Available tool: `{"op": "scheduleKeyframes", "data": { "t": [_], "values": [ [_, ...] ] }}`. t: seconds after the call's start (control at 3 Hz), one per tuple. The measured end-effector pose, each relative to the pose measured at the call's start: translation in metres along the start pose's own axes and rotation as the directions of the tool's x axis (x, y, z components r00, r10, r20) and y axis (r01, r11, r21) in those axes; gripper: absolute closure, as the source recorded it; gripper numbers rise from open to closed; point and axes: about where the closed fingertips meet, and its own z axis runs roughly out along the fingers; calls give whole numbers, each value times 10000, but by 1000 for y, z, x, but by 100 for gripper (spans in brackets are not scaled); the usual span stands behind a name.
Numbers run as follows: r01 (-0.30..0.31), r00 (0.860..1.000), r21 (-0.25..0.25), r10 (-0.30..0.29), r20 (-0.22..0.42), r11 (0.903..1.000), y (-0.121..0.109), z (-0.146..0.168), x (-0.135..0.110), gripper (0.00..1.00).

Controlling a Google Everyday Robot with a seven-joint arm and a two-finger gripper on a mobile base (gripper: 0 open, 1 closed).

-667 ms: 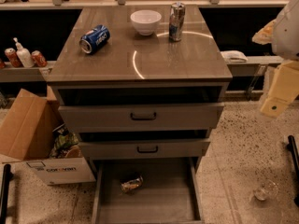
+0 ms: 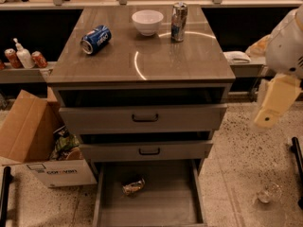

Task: Pick orange can from bottom drawer and place on counter

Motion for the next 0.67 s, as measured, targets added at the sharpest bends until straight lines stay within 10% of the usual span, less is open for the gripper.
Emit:
{"op": "scheduleKeyframes", "data": {
  "t": [0.33, 0.67],
  "values": [
    [240, 9890, -1011, -89, 1475, 9946, 20, 60, -11, 0],
    [292, 9442, -2289, 483, 3258, 9730, 54, 132, -31, 0]
  ]
}}
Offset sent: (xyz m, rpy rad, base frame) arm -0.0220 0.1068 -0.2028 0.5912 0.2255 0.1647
